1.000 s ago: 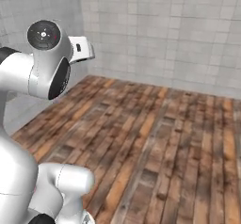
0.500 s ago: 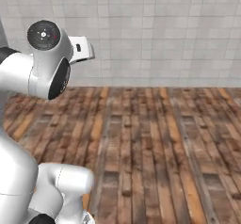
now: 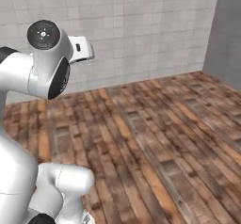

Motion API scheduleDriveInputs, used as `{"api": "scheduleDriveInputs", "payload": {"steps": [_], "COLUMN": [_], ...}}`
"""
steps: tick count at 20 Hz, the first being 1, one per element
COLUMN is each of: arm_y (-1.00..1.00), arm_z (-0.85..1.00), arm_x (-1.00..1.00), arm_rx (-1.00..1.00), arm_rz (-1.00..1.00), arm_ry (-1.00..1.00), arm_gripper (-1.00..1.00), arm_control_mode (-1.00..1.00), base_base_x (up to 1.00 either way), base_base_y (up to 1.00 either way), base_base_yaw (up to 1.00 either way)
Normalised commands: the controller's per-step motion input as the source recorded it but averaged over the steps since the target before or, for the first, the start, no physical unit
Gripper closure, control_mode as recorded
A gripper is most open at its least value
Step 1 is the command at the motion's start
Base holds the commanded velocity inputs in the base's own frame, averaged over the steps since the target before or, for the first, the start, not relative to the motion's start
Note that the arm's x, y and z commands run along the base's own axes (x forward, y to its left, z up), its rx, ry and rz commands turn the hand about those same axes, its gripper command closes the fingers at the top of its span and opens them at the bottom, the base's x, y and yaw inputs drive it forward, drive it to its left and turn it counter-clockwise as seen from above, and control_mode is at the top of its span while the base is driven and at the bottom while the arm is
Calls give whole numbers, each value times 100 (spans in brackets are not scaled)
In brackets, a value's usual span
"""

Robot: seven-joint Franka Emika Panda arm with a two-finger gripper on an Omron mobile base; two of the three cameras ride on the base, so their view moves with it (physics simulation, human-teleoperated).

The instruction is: Take the cheese, steak, and potato from the fridge and place them on the plate on the dining counter to create an appetizer plate.

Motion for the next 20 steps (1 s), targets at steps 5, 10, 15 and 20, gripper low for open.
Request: {"api": "scheduleDriveInputs", "payload": {"steps": [5,10,15,20], "arm_y": [0,0,0,0], "arm_z": [0,0,0,0], "arm_x": [0,0,0,0], "arm_rx": [0,0,0,0], "arm_rz": [0,0,0,0], "arm_ry": [0,0,0,0], "arm_gripper": [100,100,100,100], "arm_control_mode": [100,100,100,100], "base_base_x": [60,45,44,62], "base_base_y": [0,0,0,13], "base_base_yaw": [-63,-63,-63,-58]}}
